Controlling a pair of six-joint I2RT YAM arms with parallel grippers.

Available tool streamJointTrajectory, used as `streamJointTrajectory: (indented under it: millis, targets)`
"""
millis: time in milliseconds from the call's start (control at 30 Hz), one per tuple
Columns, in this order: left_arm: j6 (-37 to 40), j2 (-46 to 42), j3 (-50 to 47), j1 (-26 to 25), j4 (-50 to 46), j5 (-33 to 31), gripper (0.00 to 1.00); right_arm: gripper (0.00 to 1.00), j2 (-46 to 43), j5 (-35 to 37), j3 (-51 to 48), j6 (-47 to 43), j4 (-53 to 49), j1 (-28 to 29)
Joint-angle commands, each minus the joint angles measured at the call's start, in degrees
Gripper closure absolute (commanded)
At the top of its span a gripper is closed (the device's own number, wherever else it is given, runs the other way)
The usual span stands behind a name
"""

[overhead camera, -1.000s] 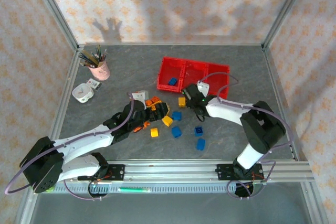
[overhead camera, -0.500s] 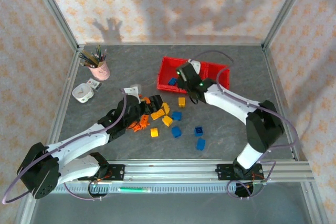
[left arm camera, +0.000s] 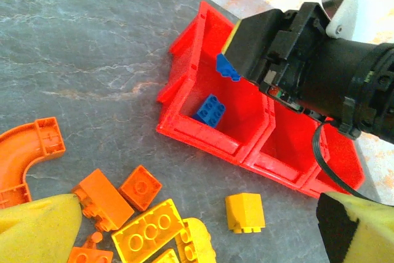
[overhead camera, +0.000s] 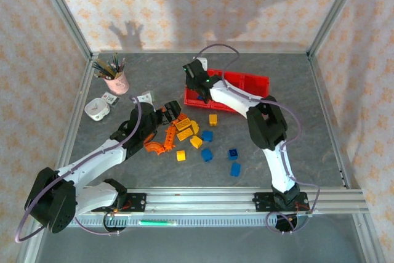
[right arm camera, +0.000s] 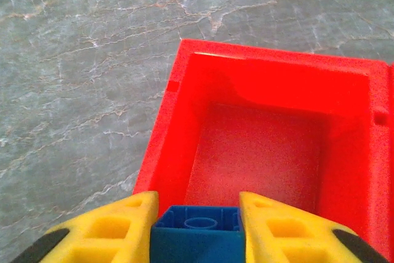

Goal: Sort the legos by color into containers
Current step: Place the lego in the container, then pick up the lego from the center of the table.

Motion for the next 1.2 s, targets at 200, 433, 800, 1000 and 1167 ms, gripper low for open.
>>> streamJointTrajectory:
  millis: [200, 433, 800, 1000, 1167]
  targets:
    - [0.71, 0.78, 2.55, 0.34, 1.78, 1.00, 0.01, 0.45, 0.58, 1.82, 4.58, -2.02, -2.81, -0.55]
    - [1.47, -1.35, 2.21, 0.28, 0.01, 1.39, 0.01, 0.39, -10.15, -1.10, -6.74, -1.46, 0.57, -0.49]
    - [1.07, -5.90, -0.98, -1.11, -2.89, 4.48, 0.01, 0.31, -27.13, -4.25, -27.19, 2.37, -0.31, 0.06]
    - [0.23, -6.62, -2.48, -6.03, -3.96, 2.53, 0.01, 0.29, -33.97, -5.08, -38.35, 6.40, 0.02, 0.40]
    - [-2.62, -6.35, -4.81, -10.41, -1.91, 1.03, 0.01, 0.28, -38.48, -6.15, -47.03, 9.79, 2.34, 0.50]
